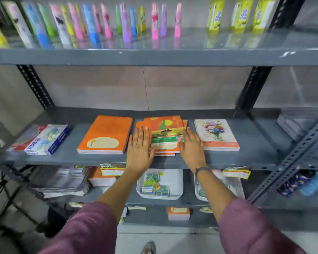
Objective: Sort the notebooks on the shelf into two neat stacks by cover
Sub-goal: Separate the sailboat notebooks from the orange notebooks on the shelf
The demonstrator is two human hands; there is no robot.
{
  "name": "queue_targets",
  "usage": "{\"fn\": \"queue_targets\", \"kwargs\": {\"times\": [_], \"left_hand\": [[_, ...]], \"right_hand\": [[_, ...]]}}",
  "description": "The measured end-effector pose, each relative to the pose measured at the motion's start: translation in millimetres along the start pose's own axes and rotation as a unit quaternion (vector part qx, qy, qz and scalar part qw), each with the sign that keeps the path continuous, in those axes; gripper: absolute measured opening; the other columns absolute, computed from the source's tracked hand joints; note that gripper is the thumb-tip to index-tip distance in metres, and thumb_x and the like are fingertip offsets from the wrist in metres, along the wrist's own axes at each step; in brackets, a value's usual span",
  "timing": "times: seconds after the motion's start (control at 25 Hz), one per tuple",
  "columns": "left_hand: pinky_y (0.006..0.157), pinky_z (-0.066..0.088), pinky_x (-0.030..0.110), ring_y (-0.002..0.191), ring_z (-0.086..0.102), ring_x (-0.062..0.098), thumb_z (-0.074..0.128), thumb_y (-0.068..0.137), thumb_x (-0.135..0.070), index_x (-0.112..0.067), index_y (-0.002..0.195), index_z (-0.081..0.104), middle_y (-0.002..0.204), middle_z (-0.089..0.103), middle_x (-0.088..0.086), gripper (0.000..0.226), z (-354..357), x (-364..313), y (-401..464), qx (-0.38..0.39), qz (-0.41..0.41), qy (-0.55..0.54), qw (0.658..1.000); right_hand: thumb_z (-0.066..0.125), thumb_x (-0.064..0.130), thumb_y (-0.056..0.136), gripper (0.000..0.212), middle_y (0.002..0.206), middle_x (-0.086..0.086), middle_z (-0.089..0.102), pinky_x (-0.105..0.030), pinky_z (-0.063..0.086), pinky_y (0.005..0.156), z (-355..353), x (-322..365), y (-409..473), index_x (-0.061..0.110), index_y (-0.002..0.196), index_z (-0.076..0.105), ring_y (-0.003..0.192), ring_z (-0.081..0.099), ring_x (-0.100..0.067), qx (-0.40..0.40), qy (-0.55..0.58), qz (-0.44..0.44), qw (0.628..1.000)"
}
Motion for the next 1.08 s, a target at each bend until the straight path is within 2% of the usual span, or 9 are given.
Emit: {"fn": "queue_targets", "kwargs": {"times": [0.12,0.24,0.36,0.44,0.6,0.72,0.76,0.92,1.08], "left_hand": [[0.119,0.016,0.043,0.146,0.009,0.030,0.029,0.094,-0.045,-0.009,0.147,0.001,0.157,0.013,0.017,0.070,29.0,6.1,28.0,0.114,-0.060,-0.072,0.989],[0.112,0.027,0.045,0.140,0.025,0.036,0.035,0.093,-0.042,-0.007,0.146,0.010,0.153,0.025,0.018,0.068,52.0,8.8,62.8,0.175,-0.102,-0.104,0.974],[0.099,0.035,0.042,0.118,0.047,0.042,0.040,0.093,-0.028,-0.002,0.134,0.034,0.129,0.055,0.024,0.049,60.0,8.7,88.0,0.152,-0.136,-0.125,0.971],[0.095,0.037,0.039,0.106,0.056,0.042,0.043,0.091,-0.015,0.000,0.119,0.049,0.111,0.065,0.027,0.032,62.4,4.3,98.3,0.113,-0.160,-0.176,0.965],[0.079,0.048,0.041,0.099,0.060,0.042,0.048,0.084,-0.001,-0.002,0.099,0.063,0.106,0.067,0.025,0.021,70.1,8.3,104.2,0.073,-0.299,-0.334,0.891],[0.070,0.041,0.035,0.087,0.057,0.031,0.048,0.078,0.012,-0.011,0.071,0.056,0.092,0.062,0.019,0.026,80.4,3.0,112.4,0.073,-0.352,-0.444,0.821],[0.073,0.044,0.037,0.087,0.053,0.026,0.047,0.077,0.017,-0.011,0.073,0.056,0.092,0.059,0.015,0.030,80.3,-6.8,114.8,0.076,-0.358,-0.472,0.802],[0.096,0.045,0.039,0.103,0.055,0.026,0.041,0.073,0.026,0.005,0.117,0.053,0.114,0.060,0.016,0.050,89.0,-72.8,126.9,0.088,-0.324,-0.543,0.769],[0.104,0.044,0.044,0.118,0.054,0.033,0.038,0.069,0.027,0.001,0.118,0.053,0.125,0.058,0.020,0.058,103.9,-134.1,134.4,0.115,-0.258,-0.554,0.783]], "right_hand": [[0.046,0.022,0.092,0.047,0.135,-0.021,0.053,-0.041,0.042,0.102,22.3,-11.7,31.0,0.001,0.134,0.043,0.124,0.048,-0.037,0.067,0.064,0.099,0.991],[0.053,0.020,0.090,0.033,0.116,-0.024,0.065,-0.039,0.050,0.087,34.7,-16.1,57.0,0.000,0.115,0.060,0.109,0.059,-0.038,0.093,0.105,0.177,0.974],[0.058,0.017,0.087,0.027,0.112,-0.022,0.069,-0.036,0.052,0.081,42.6,-19.2,69.7,0.002,0.109,0.066,0.103,0.064,-0.037,0.080,0.143,0.240,0.957],[0.061,0.013,0.086,0.027,0.112,-0.022,0.069,-0.034,0.052,0.080,47.3,-23.3,72.5,0.001,0.110,0.066,0.103,0.065,-0.036,0.066,0.170,0.273,0.945],[0.064,0.013,0.085,0.025,0.109,-0.017,0.072,-0.027,0.049,0.075,46.1,-24.0,70.6,0.007,0.109,0.068,0.099,0.067,-0.032,0.050,0.179,0.282,0.941],[0.063,0.012,0.087,0.026,0.111,-0.016,0.071,-0.026,0.048,0.074,32.9,-33.7,71.8,0.010,0.112,0.068,0.100,0.067,-0.031,0.023,0.179,0.282,0.942],[0.062,0.011,0.087,0.027,0.112,-0.016,0.071,-0.027,0.049,0.076,25.8,-41.6,73.6,0.010,0.114,0.067,0.102,0.066,-0.031,0.012,0.179,0.286,0.941],[0.060,0.014,0.088,0.029,0.114,-0.017,0.070,-0.032,0.050,0.080,-6.7,-95.4,77.1,0.012,0.116,0.065,0.104,0.064,-0.034,-0.037,0.148,0.308,0.939],[0.057,0.007,0.085,0.028,0.106,-0.024,0.071,-0.039,0.051,0.079,-29.1,-145.2,60.5,0.011,0.110,0.069,0.102,0.062,-0.043,-0.078,0.115,0.322,0.936]]}}
Point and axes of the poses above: each hand's wrist, its own y-axis towards the middle knuckle, its own z-axis out of the palm, x = y × z, the point moved 3 cm from there along y, towards the middle knuckle
